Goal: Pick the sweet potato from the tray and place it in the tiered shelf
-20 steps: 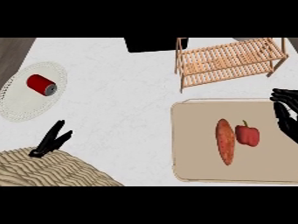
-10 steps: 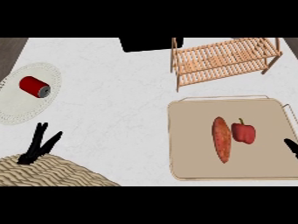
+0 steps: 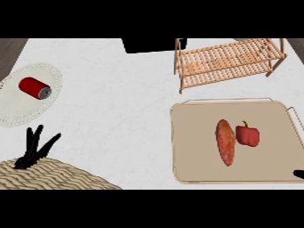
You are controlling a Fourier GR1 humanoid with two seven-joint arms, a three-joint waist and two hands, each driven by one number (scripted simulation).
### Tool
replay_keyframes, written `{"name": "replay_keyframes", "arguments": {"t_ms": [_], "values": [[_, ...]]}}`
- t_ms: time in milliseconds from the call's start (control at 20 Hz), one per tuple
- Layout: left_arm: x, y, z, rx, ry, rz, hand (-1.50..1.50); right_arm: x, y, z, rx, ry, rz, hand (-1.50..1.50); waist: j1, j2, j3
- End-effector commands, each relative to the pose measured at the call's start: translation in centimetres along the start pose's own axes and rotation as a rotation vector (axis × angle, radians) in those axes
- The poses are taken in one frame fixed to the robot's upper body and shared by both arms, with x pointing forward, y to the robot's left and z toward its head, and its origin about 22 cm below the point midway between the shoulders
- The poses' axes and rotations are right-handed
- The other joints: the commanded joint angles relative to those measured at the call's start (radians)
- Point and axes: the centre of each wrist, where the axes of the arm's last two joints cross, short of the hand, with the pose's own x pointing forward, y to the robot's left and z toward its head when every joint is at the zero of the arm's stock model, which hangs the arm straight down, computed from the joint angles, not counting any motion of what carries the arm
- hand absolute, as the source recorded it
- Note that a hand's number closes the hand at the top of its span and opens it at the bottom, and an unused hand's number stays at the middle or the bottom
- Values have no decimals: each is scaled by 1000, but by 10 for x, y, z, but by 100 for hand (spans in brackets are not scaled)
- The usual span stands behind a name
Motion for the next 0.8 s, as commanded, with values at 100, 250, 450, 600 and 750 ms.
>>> {"name": "replay_keyframes", "arguments": {"t_ms": [100, 250, 450, 600, 750], "values": [[-15, -2, -4, -11, 261, 91, 0, 36, 4, -2, 124, 52, 136, -150, -3, 24, -58], [-15, -2, -8, -19, 240, 103, 0, 54, -4, -11, 82, 127, 169, -150, 10, 31, -59], [-18, -7, -11, -10, 243, 115, 0, 70, 10, -19, 28, 173, 193, -150, 15, 34, -59], [-21, -7, -5, -27, 232, 104, 0, 78, 22, -24, -15, 237, 252, -150, 34, 33, -57], [-24, -11, -5, -49, 228, 110, 0, 84, 41, -27, 19, 285, 257, -150, 37, 33, -57]]}}
